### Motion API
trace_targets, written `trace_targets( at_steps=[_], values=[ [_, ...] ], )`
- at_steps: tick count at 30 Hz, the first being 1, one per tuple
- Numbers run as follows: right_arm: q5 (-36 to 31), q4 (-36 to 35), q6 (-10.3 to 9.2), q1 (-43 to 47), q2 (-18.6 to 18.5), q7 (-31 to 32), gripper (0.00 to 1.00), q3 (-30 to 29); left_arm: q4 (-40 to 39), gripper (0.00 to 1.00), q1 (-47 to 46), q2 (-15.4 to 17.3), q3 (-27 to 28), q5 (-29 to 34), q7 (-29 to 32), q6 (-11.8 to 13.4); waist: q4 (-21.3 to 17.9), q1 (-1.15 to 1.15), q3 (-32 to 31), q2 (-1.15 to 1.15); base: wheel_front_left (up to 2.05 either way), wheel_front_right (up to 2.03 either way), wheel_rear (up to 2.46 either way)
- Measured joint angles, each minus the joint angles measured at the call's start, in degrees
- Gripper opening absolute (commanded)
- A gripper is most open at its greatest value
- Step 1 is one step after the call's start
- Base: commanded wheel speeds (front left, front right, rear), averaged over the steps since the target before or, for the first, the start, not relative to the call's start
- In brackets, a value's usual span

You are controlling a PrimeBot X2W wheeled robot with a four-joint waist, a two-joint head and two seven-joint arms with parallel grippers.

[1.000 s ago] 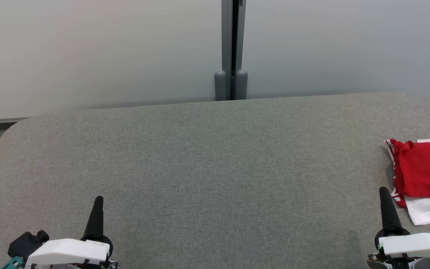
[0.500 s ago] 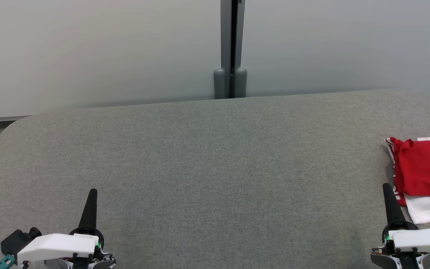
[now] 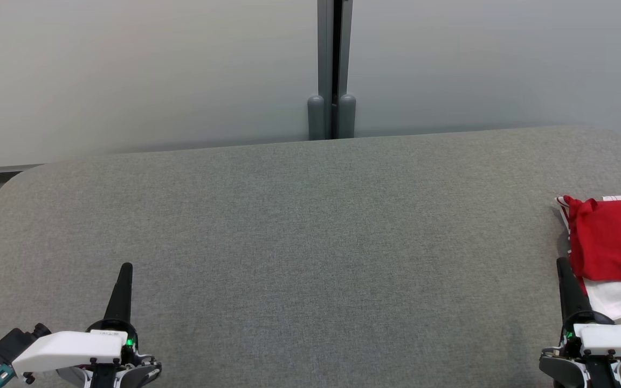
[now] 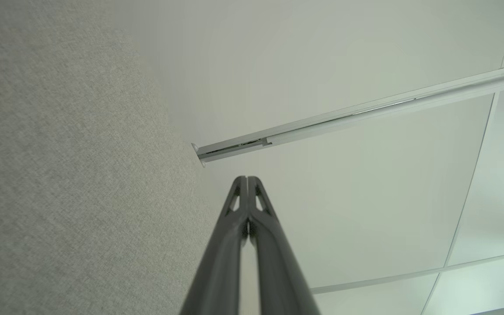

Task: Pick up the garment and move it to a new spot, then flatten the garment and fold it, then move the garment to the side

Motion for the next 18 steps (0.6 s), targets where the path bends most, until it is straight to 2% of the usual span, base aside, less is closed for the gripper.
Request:
trace_targets(
  at_steps=[18],
  values=[
    [8.1,0.1,0.00,-1.2,0.1,2.4,0.00,-1.5,-0.5,0.00,-1.3,0.0,2.0,-7.1,2.2,-0.8,-0.2,0.00,0.6,0.00,0.00,0.00,0.00]
  ],
)
